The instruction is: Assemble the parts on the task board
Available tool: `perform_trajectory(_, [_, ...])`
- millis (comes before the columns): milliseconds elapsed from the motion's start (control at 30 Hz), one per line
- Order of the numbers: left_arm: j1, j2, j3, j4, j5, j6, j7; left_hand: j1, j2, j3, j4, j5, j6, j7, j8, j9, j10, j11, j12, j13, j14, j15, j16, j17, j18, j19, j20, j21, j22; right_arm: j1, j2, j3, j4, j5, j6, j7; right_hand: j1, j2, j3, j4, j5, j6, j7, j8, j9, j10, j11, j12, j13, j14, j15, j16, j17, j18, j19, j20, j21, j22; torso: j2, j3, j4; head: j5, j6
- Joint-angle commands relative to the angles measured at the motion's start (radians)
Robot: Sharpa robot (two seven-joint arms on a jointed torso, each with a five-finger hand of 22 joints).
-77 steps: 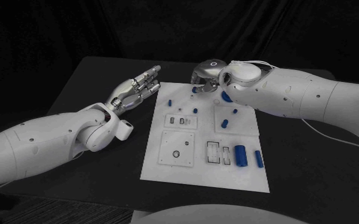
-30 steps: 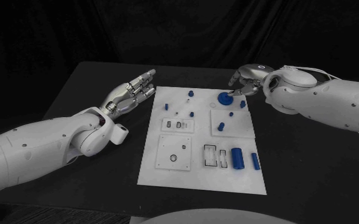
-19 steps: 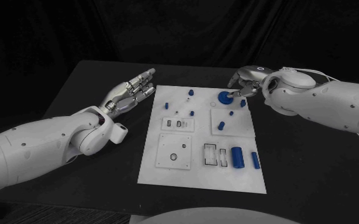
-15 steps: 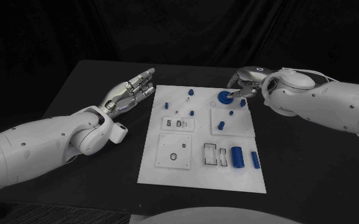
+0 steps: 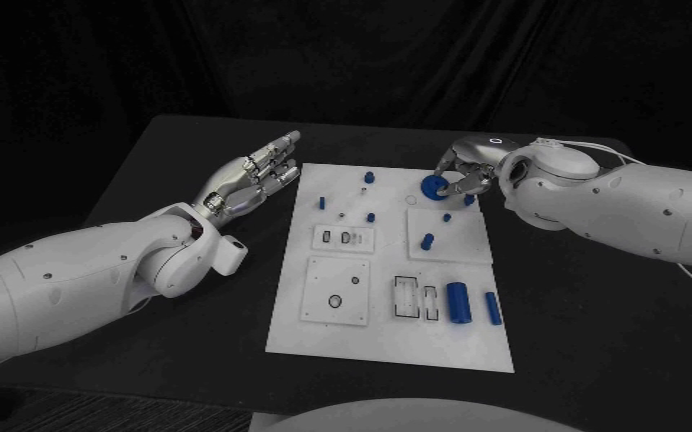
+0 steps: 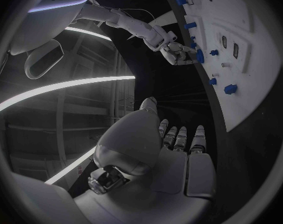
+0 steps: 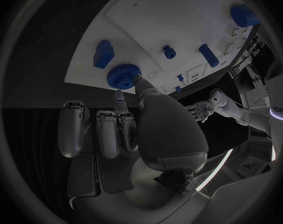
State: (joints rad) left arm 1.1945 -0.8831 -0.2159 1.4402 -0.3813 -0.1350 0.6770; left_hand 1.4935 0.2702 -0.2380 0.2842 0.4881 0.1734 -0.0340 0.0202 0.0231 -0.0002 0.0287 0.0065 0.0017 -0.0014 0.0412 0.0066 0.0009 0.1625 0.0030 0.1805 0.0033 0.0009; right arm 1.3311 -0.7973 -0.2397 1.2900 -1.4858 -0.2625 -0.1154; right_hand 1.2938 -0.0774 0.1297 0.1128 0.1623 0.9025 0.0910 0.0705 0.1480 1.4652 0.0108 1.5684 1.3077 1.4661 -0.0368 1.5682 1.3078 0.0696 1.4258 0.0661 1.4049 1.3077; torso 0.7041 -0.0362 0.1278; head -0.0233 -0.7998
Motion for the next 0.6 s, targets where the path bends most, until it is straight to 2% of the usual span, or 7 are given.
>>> perform_trajectory(33, [-0.001, 0.002, 0.001, 0.001, 0.0, 0.015, 0.056, 0.008, -0.002, 0.007, -0.001, 0.008, -0.007, -0.001, 0.003, 0.001, 0.0, 0.011, -0.007, -0.002, 0.001, 0.009, -0.007, -0.001, 0.017, -0.003, 0.007, -0.003, -0.001, -0.007, 0.006, 0.0, -0.009, -0.023, 0.003, -0.032, 0.01, 0.002, -0.001, -0.006, 0.003, -0.004, 0.002, -0.003, -0.001, 0.106, -0.003, 0.002, 0.263, 0.105, -0.008, 0.003, 0.263, -0.02, 0.008, 0.002, 0.003, 0.157, 0.0, -0.0001, 0.0009, 0.0, -0.001])
perform_trajectory(267, [-0.001, 0.003, 0.001, -0.001, 0.0, 0.019, 0.054, 0.008, -0.003, 0.007, -0.001, 0.009, -0.007, -0.002, 0.003, 0.001, 0.0, 0.013, -0.007, -0.002, 0.001, 0.012, -0.007, -0.001, 0.018, -0.003, 0.008, -0.003, -0.001, -0.018, 0.014, 0.001, -0.023, -0.026, 0.011, -0.038, 0.012, 0.004, 0.001, -0.008, 0.005, -0.002, 0.005, -0.003, -0.001, 0.106, -0.002, 0.002, 0.263, 0.105, -0.008, 0.003, 0.263, -0.019, 0.006, 0.002, 0.0, 0.156, 0.0, -0.0002, 0.0027, 0.0, -0.002])
perform_trajectory(333, [-0.001, 0.003, 0.001, -0.001, 0.0, 0.021, 0.053, 0.008, -0.003, 0.007, -0.001, 0.009, -0.007, -0.002, 0.003, 0.001, 0.0, 0.013, -0.007, -0.002, 0.001, 0.012, -0.007, -0.001, 0.018, -0.003, 0.008, -0.003, -0.001, -0.021, 0.015, 0.001, -0.025, -0.026, 0.013, -0.036, 0.015, 0.008, 0.004, -0.01, 0.025, 0.004, 0.011, -0.001, -0.001, 0.106, 0.003, 0.002, 0.263, 0.105, -0.004, 0.003, 0.263, -0.019, 0.005, 0.004, -0.002, 0.156, 0.0, -0.0004, 0.0024, 0.001, -0.003])
perform_trajectory(433, [-0.001, 0.003, 0.001, -0.002, 0.0, 0.023, 0.052, 0.009, -0.004, 0.007, -0.001, 0.009, -0.007, -0.002, 0.003, 0.001, 0.0, 0.013, -0.007, -0.002, 0.001, 0.015, -0.007, -0.001, 0.018, -0.003, 0.009, -0.003, -0.001, -0.024, 0.016, 0.001, -0.028, -0.027, 0.016, -0.03, 0.027, 0.011, 0.024, -0.023, 0.144, 0.039, 0.019, 0.004, 0.001, 0.106, 0.011, 0.002, 0.263, 0.105, 0.004, 0.003, 0.263, -0.019, 0.004, 0.011, -0.005, 0.158, 0.0, -0.0003, 0.0024, 0.001, -0.003])
perform_trajectory(467, [-0.001, 0.003, 0.001, -0.002, 0.0, 0.024, 0.052, 0.009, -0.004, 0.007, -0.001, 0.009, -0.007, -0.002, 0.003, 0.001, 0.0, 0.013, -0.007, -0.002, 0.001, 0.015, -0.007, -0.001, 0.018, -0.003, 0.009, -0.003, -0.001, -0.025, 0.017, 0.001, -0.028, -0.027, 0.016, -0.028, 0.027, 0.011, 0.024, -0.023, 0.144, 0.039, 0.019, 0.004, 0.001, 0.106, 0.011, 0.002, 0.263, 0.105, 0.004, 0.003, 0.263, -0.019, 0.004, 0.011, -0.005, 0.158, 0.0, -0.0001, 0.0017, 0.001, -0.004])
perform_trajectory(533, [-0.001, 0.003, 0.001, -0.002, 0.0, 0.025, 0.051, 0.009, -0.004, 0.008, -0.001, 0.01, -0.007, -0.001, 0.003, 0.001, 0.0, 0.014, -0.007, -0.002, 0.001, 0.018, -0.007, -0.001, 0.018, -0.003, 0.01, -0.003, -0.001, -0.026, 0.016, 0.001, -0.027, -0.027, 0.014, -0.022, 0.036, 0.01, 0.05, -0.032, 0.243, 0.073, 0.022, 0.011, 0.005, 0.106, 0.014, 0.002, 0.263, 0.105, 0.006, 0.003, 0.263, -0.019, 0.004, 0.014, -0.005, 0.161, 0.0, -0.0002, 0.0017, 0.001, -0.005])
perform_trajectory(600, [-0.002, 0.003, 0.001, -0.002, 0.0, 0.027, 0.051, 0.01, -0.005, 0.008, 0.0, 0.01, -0.008, -0.001, 0.003, 0.001, 0.0, 0.015, -0.007, -0.002, 0.001, 0.021, -0.007, -0.001, 0.018, -0.003, 0.012, -0.003, -0.001, -0.027, 0.015, 0.001, -0.025, -0.027, 0.011, -0.018, 0.04, 0.007, 0.066, -0.038, 0.275, 0.096, 0.021, 0.015, 0.008, 0.106, 0.014, 0.002, 0.263, 0.105, 0.006, 0.003, 0.263, -0.018, 0.004, 0.015, -0.006, 0.162, 0.0, -0.0001, 0.0013, 0.001, -0.005])
